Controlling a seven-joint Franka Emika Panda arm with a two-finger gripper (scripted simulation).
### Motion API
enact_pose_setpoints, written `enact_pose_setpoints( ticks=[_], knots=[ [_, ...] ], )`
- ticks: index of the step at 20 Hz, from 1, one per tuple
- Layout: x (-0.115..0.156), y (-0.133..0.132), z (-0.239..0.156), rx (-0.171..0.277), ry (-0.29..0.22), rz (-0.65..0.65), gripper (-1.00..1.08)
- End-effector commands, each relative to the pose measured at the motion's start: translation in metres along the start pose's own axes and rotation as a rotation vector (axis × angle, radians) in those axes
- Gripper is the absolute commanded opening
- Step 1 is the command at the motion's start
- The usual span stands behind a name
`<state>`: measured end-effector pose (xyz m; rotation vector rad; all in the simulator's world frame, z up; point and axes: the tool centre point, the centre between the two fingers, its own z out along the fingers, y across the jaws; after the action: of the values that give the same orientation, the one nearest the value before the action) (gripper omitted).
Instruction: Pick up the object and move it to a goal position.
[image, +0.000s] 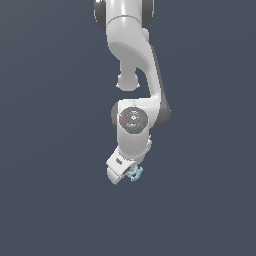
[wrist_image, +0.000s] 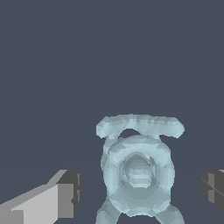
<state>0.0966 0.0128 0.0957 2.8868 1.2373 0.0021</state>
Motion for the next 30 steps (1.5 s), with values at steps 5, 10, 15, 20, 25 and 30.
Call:
enact_pose_setpoints(
  ticks=[5,10,15,20,25,30],
  knots=[
    [-0.001,-0.001,0.031,0.001,-0.001,-0.003,1.0],
    [0.0,0.0,0.032,0.001,-0.001,-0.003,1.0],
    [0.0,0.0,0.032,0.001,-0.001,-0.003,-1.0],
    [0.0,0.0,0.032,0.001,-0.001,-0.003,-1.0],
    [0.0,-0.001,0.03,0.001,-0.001,-0.003,-1.0],
    [0.0,-0.009,0.021,0.001,-0.001,-0.003,-1.0]
  ],
)
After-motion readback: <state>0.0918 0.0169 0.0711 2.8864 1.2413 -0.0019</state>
